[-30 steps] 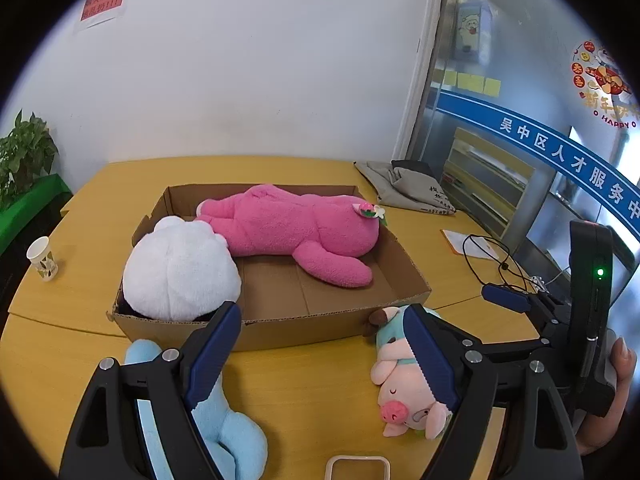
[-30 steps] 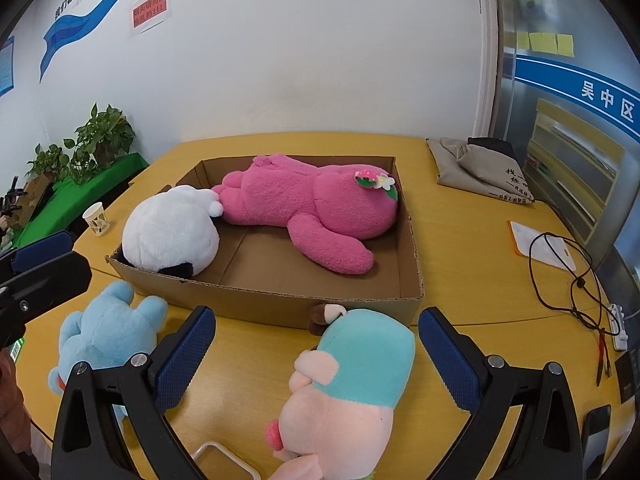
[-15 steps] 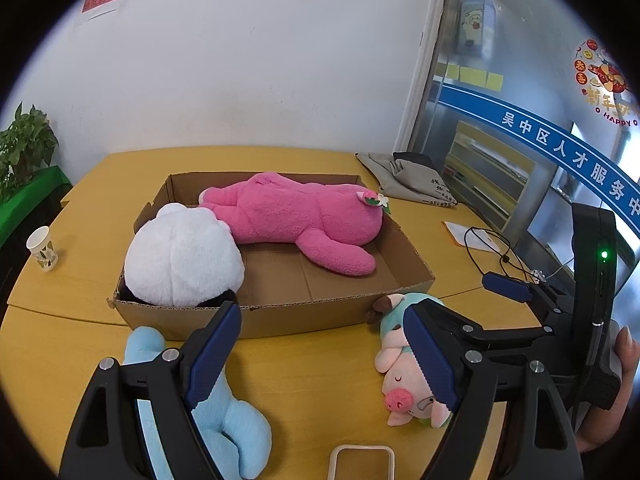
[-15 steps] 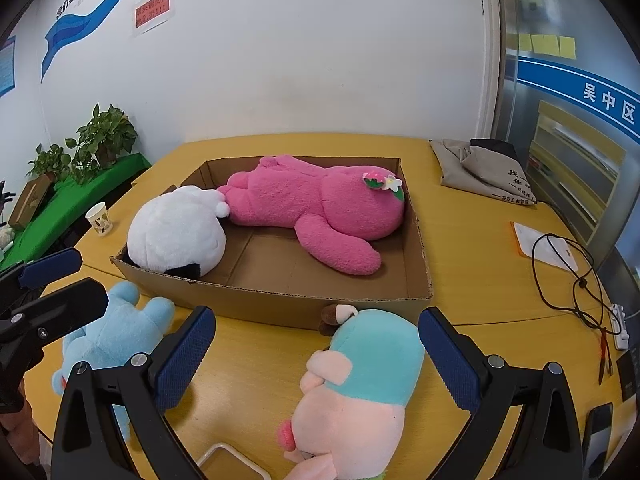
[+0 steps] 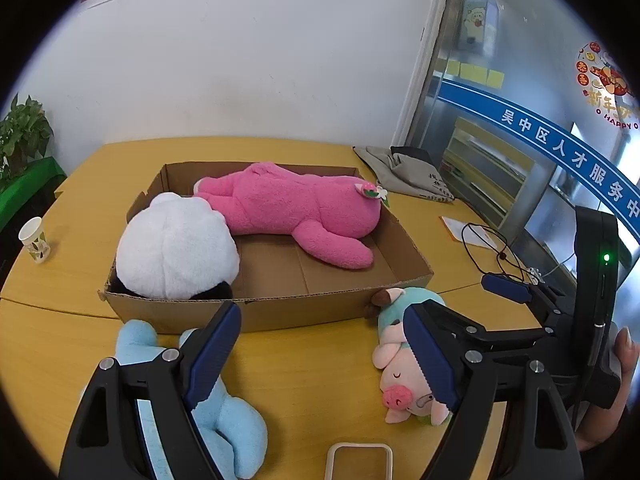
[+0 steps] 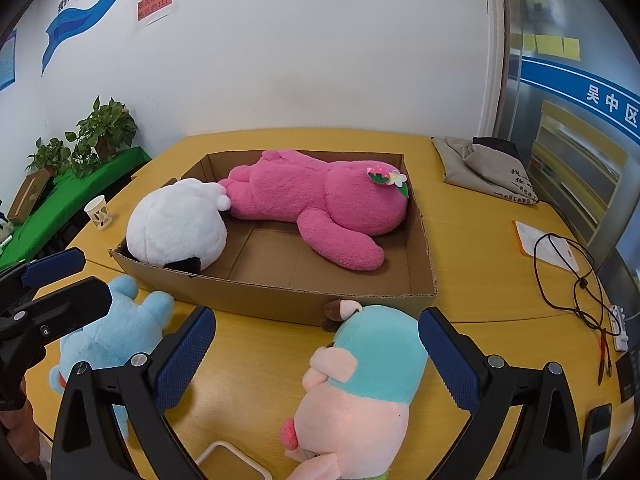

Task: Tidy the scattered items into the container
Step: 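Move both tools to the pig plush and close both grippers on it, then lift the pig plush with both grippers and lower it into the box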

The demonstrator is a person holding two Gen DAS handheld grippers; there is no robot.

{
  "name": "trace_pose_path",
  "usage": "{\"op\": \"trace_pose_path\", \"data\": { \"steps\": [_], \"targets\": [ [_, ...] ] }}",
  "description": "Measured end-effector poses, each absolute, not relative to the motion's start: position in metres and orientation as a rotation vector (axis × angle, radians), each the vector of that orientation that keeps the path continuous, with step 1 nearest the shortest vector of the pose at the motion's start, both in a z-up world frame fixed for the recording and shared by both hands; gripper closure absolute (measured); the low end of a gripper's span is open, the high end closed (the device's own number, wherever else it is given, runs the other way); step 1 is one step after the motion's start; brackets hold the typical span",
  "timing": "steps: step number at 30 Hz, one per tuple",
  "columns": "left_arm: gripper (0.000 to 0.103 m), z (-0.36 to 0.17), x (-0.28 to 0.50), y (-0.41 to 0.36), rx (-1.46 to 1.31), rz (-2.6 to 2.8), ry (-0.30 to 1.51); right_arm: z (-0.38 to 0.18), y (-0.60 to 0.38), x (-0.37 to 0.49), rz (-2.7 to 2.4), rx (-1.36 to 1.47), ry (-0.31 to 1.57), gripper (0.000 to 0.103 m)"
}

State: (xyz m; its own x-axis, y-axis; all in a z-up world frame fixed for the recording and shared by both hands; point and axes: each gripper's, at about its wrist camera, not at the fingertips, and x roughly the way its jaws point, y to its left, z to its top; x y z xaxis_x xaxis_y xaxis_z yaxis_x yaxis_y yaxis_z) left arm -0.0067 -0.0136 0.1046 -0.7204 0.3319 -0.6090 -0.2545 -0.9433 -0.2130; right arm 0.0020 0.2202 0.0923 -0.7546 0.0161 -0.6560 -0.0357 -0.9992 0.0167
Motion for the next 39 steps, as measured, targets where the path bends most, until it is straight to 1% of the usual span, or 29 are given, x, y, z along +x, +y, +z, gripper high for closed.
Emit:
{"op": "trace_pose_path", "data": {
  "steps": [3, 6, 11, 14, 17, 19, 21, 24, 26, 28, 29, 31, 33, 35, 39],
  "targets": [
    [0.020, 0.100, -0.011, -0.012, -0.991, 2.610, -0.201, 0.087, 0.234, 0.005, 2.893, -1.103, 0.071, 0.000],
    [0.020, 0.094, -0.016, -0.006, -1.021, 2.593, -0.194, 0.078, 0.253, 0.009, 2.855, -1.123, 0.129, 0.000],
    [0.020, 0.074, -0.027, 0.003, -1.094, 2.476, -0.270, 0.041, 0.283, 0.016, 2.770, -1.250, 0.236, 0.000],
    [0.020, 0.063, -0.034, 0.012, -1.130, 2.414, -0.307, 0.008, 0.294, 0.013, 2.719, -1.380, 0.359, 0.000],
    [0.020, 0.047, -0.045, 0.024, -1.183, 2.333, -0.319, -0.012, 0.299, 0.008, 2.780, -1.473, 0.594, 0.000],
    [0.020, 0.035, -0.055, 0.034, -1.213, 2.278, -0.314, -0.023, 0.294, 0.005, 2.820, -1.548, 0.684, 0.004],
    [0.020, 0.021, -0.066, 0.044, -1.265, 2.226, -0.308, -0.030, 0.282, 0.006, 2.880, -1.614, 0.740, 0.014],
    [0.020, 0.000, -0.078, 0.058, -1.316, 2.137, -0.317, -0.031, 0.270, 0.013, 2.924, -1.601, 0.676, 0.016],
    [0.020, -0.007, -0.078, 0.064, -1.313, 2.078, -0.358, -0.031, 0.269, 0.016, 2.928, -1.599, 0.674, 0.019],
    [0.021, -0.008, -0.075, 0.069, -1.302, 2.079, -0.337, -0.030, 0.269, 0.018, 2.944, -1.607, 0.671, 0.021],
    [0.023, -0.007, -0.074, 0.070, -1.296, 2.081, -0.324, -0.029, 0.268, 0.020, 2.953, -1.608, 0.654, 0.021],
    [0.034, -0.002, -0.072, 0.069, -1.291, 2.082, -0.315, -0.025, 0.263, 0.022, 2.976, -1.589, 0.584, 0.023],
    [0.037, 0.006, -0.070, 0.063, -1.298, 2.093, -0.319, -0.022, 0.259, 0.026, 2.996, -1.560, 0.549, 0.026],
    [0.039, 0.022, -0.068, 0.057, -1.274, 2.122, -0.300, -0.015, 0.255, 0.026, 3.026, -1.539, 0.543, 0.028],
    [0.039, 0.080, -0.067, 0.041, -1.157, 2.225, -0.232, 0.018, 0.241, 0.022, 3.133, -1.426, 0.477, 0.028]
  ]
}}
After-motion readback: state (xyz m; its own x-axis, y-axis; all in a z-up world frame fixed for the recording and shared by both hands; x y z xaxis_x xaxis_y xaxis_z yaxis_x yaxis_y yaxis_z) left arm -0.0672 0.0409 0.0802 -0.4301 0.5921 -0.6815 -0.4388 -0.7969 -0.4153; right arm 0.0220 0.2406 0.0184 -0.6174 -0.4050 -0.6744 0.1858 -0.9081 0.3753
